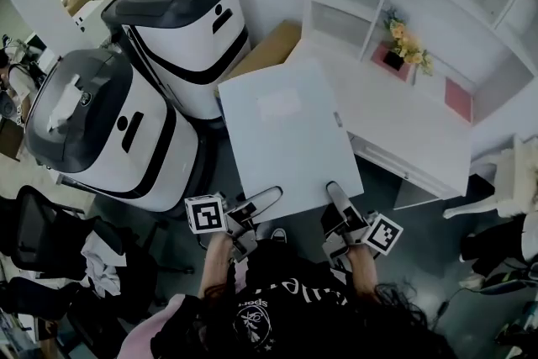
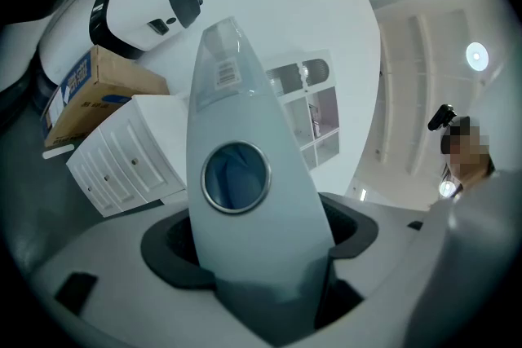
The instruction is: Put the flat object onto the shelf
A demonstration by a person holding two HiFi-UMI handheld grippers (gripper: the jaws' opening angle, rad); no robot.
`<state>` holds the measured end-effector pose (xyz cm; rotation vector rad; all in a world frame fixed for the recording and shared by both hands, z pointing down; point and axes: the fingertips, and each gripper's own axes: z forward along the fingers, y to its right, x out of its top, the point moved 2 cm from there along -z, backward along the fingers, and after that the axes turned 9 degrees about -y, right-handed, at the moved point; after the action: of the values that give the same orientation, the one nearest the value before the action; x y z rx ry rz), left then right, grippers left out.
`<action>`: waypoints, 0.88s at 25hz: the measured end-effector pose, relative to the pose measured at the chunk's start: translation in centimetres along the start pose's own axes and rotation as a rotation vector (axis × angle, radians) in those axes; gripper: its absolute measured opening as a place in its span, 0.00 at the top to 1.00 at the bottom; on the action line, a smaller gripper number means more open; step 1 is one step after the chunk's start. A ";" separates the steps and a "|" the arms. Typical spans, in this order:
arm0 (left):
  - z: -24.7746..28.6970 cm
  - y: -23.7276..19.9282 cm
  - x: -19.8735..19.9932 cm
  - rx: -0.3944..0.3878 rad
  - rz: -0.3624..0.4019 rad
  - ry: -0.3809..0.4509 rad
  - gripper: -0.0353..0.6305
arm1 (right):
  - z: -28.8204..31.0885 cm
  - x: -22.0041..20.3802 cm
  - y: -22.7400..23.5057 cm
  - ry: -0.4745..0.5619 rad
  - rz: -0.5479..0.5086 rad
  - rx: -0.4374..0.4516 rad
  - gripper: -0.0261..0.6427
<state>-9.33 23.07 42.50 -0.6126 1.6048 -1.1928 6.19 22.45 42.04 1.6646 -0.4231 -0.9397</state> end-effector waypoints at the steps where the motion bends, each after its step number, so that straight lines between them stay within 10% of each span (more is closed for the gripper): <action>1: -0.2 -0.4 0.7 -0.002 -0.001 -0.010 0.41 | 0.7 0.1 0.0 0.007 -0.005 -0.001 0.50; 22: 4.2 -6.6 7.1 -0.046 -0.077 -0.129 0.41 | 5.1 4.7 5.1 0.090 0.042 -0.115 0.50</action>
<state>-9.14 12.99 45.52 -0.7712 1.5153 -1.1509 6.22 14.31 44.78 1.5810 -0.3361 -0.8397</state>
